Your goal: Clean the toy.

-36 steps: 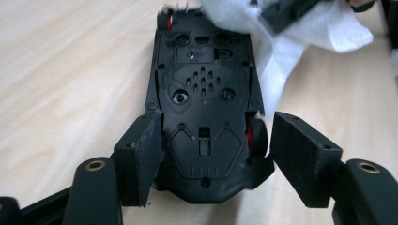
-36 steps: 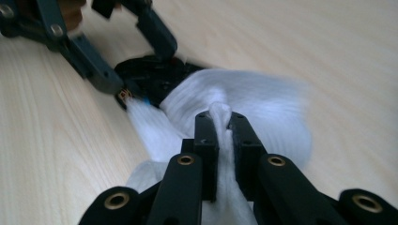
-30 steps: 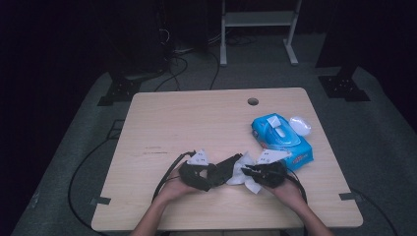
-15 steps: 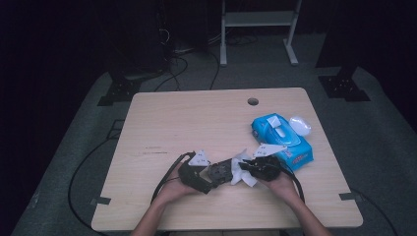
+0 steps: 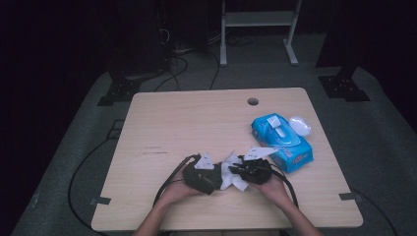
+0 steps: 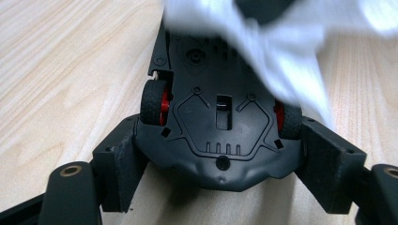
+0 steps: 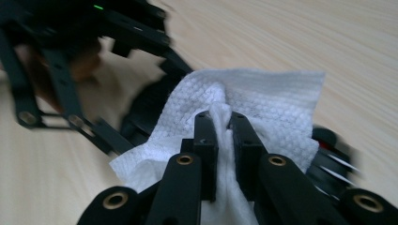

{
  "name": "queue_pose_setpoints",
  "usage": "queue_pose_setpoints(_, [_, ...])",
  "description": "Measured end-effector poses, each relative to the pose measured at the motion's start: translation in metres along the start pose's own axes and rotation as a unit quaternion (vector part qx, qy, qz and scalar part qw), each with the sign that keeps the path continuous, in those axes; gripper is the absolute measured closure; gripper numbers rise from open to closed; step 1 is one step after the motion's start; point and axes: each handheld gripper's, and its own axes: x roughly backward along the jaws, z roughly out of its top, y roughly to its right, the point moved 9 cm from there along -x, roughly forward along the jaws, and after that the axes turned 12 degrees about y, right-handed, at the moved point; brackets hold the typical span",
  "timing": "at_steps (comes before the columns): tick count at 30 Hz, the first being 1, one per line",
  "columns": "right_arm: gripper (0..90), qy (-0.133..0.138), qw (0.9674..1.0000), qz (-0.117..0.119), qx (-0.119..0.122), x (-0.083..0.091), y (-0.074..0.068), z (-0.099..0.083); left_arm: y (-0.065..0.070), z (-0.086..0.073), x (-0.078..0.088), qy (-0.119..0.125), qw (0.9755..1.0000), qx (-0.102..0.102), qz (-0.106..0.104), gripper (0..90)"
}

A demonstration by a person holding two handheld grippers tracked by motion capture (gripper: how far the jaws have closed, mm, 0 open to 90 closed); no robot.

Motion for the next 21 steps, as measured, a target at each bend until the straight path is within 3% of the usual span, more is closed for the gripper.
queue_pose_setpoints(2, [82.2,-0.005,0.9998,0.012,0.016,-0.009,-0.010,0.001,0.000,0.000,0.000,-0.002,1.0000,-0.002,0.002,23.8])
queue_pose_setpoints(4, [82.3,-0.008,0.9995,0.009,0.028,-0.011,-0.012,0.001,0.000,-0.001,0.001,-0.001,1.0000,-0.001,0.000,23.8])
queue_pose_setpoints(8, [82.3,-0.006,0.9992,-0.031,0.023,0.000,0.008,0.001,0.000,0.000,0.002,0.002,1.0000,0.002,-0.001,23.8])
queue_pose_setpoints(10, [82.2,-0.004,0.9991,-0.039,0.014,0.003,0.013,0.001,0.000,0.000,0.001,0.003,1.0000,0.005,-0.002,23.8])
queue_pose_setpoints(13, [82.0,-0.002,0.9997,-0.020,0.011,-0.005,0.001,0.002,0.001,0.001,0.000,0.006,1.0000,0.007,-0.002,23.8])
queue_pose_setpoints(15, [81.6,-0.003,0.9998,0.000,0.020,-0.014,-0.011,0.002,0.001,0.000,0.001,0.002,1.0000,0.000,0.000,23.8])
queue_pose_setpoints(17, [81.5,-0.009,0.9993,0.005,0.035,-0.017,-0.017,0.002,0.001,0.000,0.001,0.001,1.0000,-0.002,0.001,23.8])
queue_pose_setpoints(21, [81.7,-0.003,0.9994,-0.027,0.020,-0.006,0.003,0.002,0.001,0.000,0.001,0.006,1.0000,0.004,-0.001,23.8])
